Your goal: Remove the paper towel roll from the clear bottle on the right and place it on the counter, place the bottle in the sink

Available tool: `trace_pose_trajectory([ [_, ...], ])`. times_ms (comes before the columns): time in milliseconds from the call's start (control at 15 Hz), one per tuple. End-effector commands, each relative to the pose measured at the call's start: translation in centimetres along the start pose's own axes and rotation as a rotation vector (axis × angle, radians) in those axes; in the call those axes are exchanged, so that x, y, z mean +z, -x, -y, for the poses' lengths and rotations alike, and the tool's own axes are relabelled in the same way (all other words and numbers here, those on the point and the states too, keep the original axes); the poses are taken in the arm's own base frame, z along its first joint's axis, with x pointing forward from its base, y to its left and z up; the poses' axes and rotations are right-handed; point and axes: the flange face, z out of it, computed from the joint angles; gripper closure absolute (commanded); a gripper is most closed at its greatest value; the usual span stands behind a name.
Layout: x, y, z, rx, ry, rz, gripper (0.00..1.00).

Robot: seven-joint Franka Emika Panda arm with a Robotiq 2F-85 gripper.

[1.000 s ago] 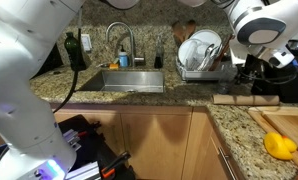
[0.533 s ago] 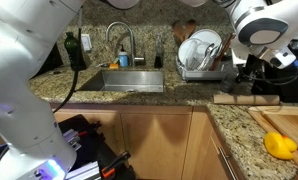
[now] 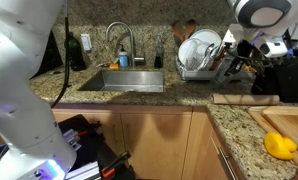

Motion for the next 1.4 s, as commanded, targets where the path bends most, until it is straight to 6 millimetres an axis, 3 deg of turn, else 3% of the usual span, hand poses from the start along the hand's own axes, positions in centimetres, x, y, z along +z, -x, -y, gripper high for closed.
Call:
trace_pose_trajectory([
  [0,-5.0,4.4,-3.0,0.156,0.063,-0.098,0.96],
  [200,-6.2,8.0,-5.8,0.292,0.183,-0.099,0.96],
  [333,-4.4,11.0,-8.1,0.324,0.283,-0.016,0.96],
  [733,5.1,19.5,-12.7,0.246,0.509,0.305,0.96],
  [933,10.5,23.3,-13.2,0.067,0.601,0.35,0.96],
  [1333,18.9,29.0,-12.4,-0.172,0.825,0.429,0.96],
])
